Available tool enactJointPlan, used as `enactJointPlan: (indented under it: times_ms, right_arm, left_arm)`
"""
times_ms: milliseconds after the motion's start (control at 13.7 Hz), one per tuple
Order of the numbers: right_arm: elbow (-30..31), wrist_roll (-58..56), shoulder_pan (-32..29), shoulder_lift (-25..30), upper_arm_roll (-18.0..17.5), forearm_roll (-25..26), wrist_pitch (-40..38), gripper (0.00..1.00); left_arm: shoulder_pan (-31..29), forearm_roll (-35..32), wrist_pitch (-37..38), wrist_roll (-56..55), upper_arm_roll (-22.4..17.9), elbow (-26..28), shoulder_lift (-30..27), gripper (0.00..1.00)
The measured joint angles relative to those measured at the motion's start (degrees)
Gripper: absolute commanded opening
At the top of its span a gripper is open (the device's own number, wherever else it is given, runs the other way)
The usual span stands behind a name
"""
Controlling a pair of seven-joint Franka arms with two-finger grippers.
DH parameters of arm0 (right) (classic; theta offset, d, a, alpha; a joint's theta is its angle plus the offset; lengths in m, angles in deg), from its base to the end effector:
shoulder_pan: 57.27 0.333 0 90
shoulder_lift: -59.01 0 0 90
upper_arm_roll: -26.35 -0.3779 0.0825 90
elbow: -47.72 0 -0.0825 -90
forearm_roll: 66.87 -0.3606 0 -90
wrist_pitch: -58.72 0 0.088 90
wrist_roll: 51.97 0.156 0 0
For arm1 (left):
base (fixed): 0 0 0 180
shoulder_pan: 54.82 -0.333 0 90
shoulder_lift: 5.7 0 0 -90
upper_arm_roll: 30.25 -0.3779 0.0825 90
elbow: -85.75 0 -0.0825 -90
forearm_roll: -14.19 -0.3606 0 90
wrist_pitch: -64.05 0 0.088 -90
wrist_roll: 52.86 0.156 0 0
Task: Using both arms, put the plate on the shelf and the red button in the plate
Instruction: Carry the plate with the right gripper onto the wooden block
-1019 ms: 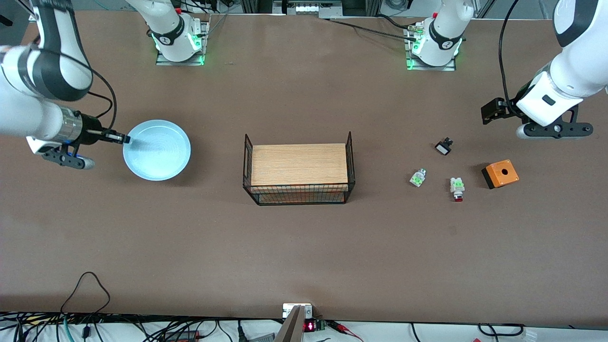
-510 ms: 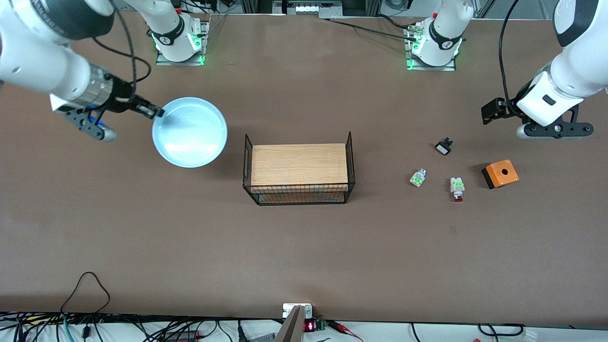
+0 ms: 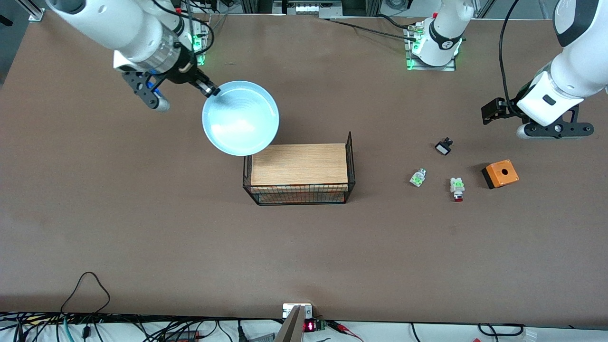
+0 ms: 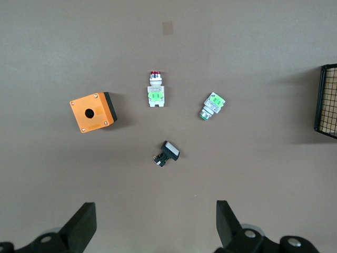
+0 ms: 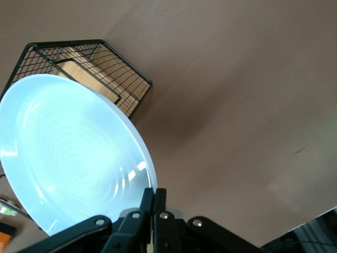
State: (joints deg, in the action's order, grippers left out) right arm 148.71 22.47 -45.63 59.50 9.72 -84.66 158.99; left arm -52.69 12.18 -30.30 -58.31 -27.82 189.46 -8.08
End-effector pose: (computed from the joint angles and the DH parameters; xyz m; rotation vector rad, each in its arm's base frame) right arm 0.4532 0.2922 0.5768 -2.6664 1.2265 0.3538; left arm 0.5037 -0.0353 0.5586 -3.0891 -0.0168 0.1828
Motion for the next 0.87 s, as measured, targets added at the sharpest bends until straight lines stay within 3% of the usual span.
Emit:
enactJointPlan:
  times_ms: [437,874]
  right_arm:
    - [0.37,9.63,5.8,-6.78,-0.21,0.03,8.27,0.0]
    - [2.58,13.13,8.94,-9.33,-0.22,0.37,15.53,0.0]
  left_arm:
    - [-0.01,0.0,0.03,0.0,0.0,-0.01,0.02,1.0]
    - [-0.06,0.0,0.18,0.0,-0.01,-0.01,0.04,1.0]
